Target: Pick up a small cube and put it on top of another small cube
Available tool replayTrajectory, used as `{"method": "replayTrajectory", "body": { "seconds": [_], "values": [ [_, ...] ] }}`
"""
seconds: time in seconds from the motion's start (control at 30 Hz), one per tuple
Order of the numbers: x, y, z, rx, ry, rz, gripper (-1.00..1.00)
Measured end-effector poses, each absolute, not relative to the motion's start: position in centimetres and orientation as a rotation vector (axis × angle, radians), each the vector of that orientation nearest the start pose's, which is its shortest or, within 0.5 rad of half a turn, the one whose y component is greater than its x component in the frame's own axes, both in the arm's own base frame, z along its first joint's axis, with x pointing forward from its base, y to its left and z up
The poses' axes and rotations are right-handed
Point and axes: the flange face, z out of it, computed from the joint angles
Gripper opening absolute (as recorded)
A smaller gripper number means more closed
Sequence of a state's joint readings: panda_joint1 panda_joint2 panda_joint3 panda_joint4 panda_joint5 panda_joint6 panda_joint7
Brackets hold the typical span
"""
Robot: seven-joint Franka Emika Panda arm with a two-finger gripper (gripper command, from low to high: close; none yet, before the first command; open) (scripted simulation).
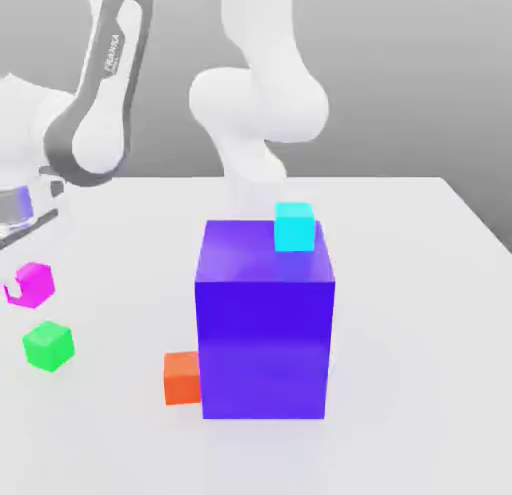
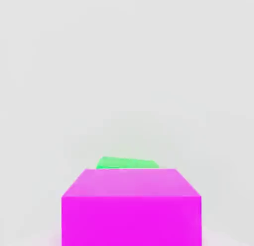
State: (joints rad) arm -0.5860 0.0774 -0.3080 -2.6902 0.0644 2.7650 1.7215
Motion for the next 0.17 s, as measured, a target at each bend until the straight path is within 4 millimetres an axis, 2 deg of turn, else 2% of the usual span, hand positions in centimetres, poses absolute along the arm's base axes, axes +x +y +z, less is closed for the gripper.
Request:
{"method": "replayTrajectory", "body": {
  "seconds": [0.07, 0.1, 0.17],
  "values": [
    [25.5, -32.2, 18.6, -0.737, 3.053, -0.002, -1.0],
    [25.5, -32.1, 18.0, -0.738, 3.053, -0.002, 1.0],
    [25.5, -32.1, 18.0, -0.738, 3.053, -0.002, 1.0]
  ]
}}
